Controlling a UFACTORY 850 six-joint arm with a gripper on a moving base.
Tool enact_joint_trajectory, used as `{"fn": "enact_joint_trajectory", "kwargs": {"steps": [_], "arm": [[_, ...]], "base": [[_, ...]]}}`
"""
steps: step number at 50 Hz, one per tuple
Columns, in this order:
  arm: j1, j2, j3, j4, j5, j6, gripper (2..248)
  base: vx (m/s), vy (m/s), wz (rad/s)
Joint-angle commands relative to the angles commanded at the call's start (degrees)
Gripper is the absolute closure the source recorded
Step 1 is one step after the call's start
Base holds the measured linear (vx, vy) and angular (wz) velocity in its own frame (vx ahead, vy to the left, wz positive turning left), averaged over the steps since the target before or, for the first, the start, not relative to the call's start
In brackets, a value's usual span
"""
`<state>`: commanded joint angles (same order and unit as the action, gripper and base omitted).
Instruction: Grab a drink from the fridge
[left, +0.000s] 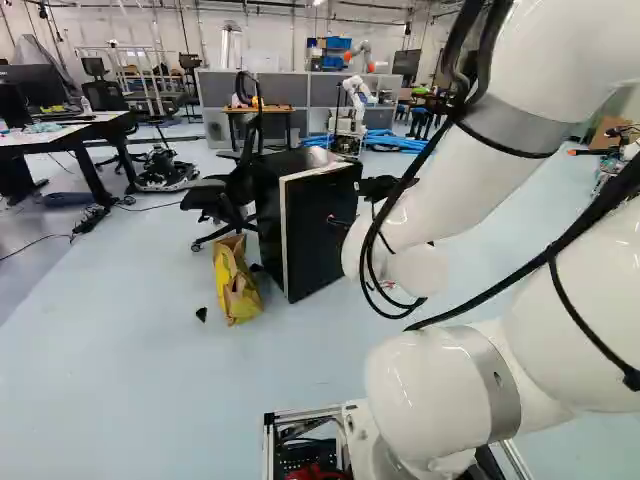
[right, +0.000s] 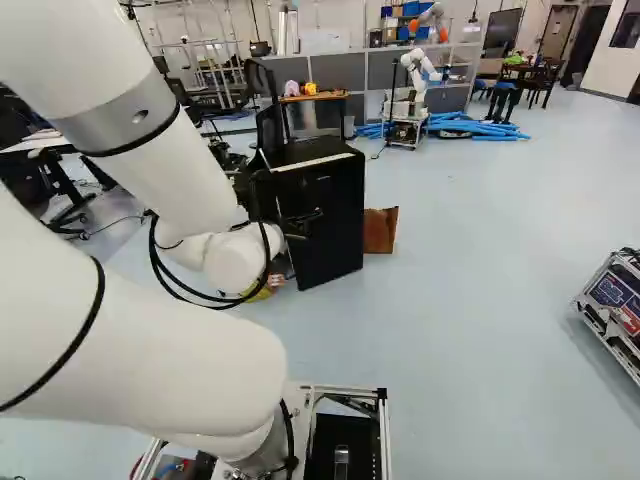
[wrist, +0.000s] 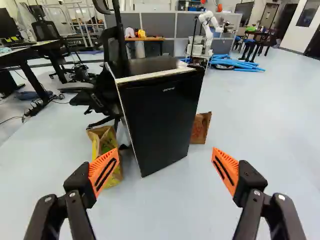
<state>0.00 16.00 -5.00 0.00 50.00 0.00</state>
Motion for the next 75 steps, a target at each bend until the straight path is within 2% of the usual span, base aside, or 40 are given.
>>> {"fn": "enact_joint_trajectory", "kwargs": {"steps": [24,75], "arm": [[0.0,0.0,0.0,0.0,0.0,0.0,3],[0.0,0.0,0.0,0.0,0.0,0.0,3]], "base": [[0.038,-0.045,0.01],[0.039,-0.029,0.116]]}}
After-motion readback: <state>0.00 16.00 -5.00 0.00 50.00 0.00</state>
